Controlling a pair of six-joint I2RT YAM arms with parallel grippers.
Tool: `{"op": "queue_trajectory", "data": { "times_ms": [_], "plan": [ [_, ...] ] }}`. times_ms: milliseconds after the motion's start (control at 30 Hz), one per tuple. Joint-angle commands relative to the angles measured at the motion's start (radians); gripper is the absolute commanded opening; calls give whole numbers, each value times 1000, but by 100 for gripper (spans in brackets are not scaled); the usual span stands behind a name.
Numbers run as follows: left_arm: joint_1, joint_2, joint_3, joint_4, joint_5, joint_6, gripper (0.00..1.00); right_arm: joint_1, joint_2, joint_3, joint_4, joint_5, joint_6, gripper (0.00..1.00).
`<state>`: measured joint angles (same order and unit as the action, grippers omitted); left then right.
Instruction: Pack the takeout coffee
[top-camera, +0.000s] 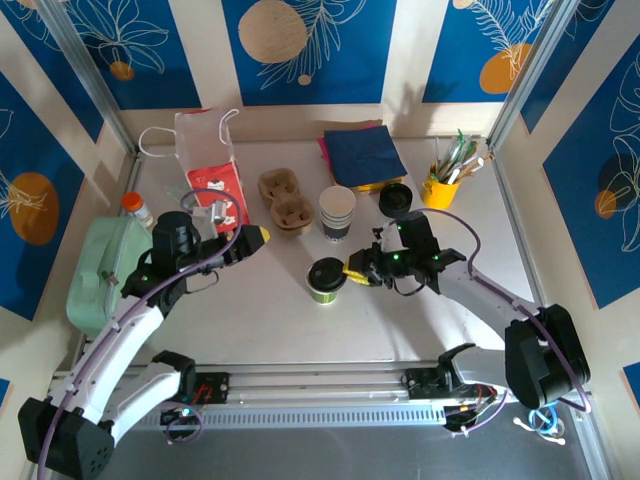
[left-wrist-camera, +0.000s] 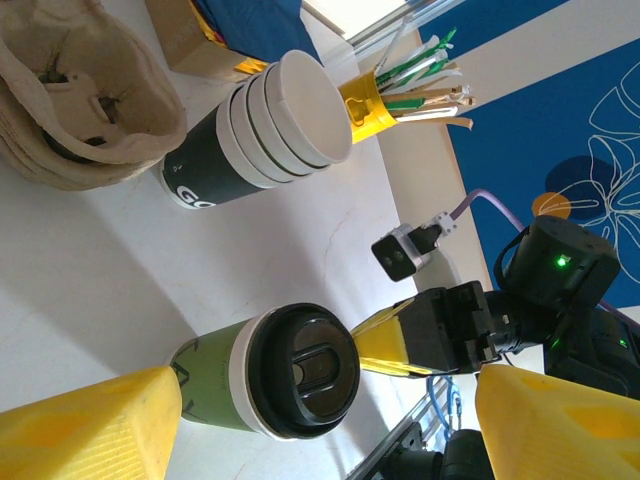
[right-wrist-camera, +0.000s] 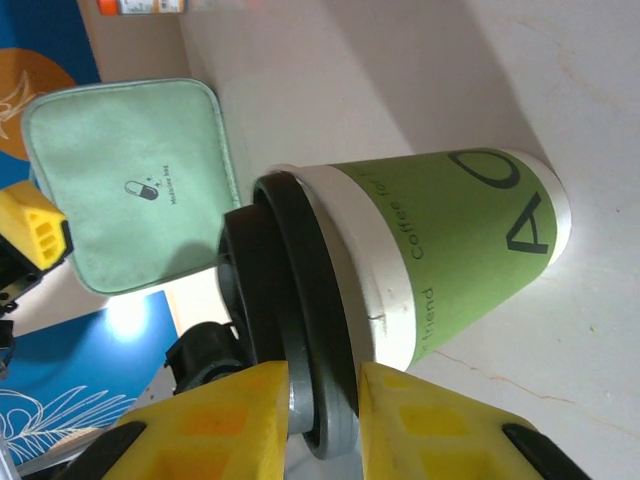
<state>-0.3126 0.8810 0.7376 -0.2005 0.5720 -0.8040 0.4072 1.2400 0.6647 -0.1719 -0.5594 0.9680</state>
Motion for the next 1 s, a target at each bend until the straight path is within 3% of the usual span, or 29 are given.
{"op": "queue_trajectory", "data": {
  "times_ms": [0, 633, 833, 967],
  "plan": [
    [-5, 7, -3, 26, 21, 8, 77, 11, 17, 35, -26, 3, -28, 25],
    [-9, 54, 17, 15, 35, 28, 78, 25, 25, 109, -141, 42, -118, 34],
    [-38, 99, 35, 12, 52, 50, 78, 24, -6, 148, -222, 46, -157, 54],
    [-75, 136, 36, 36, 62, 58, 78, 21, -41, 142, -216, 47, -154, 57]
  ]
}}
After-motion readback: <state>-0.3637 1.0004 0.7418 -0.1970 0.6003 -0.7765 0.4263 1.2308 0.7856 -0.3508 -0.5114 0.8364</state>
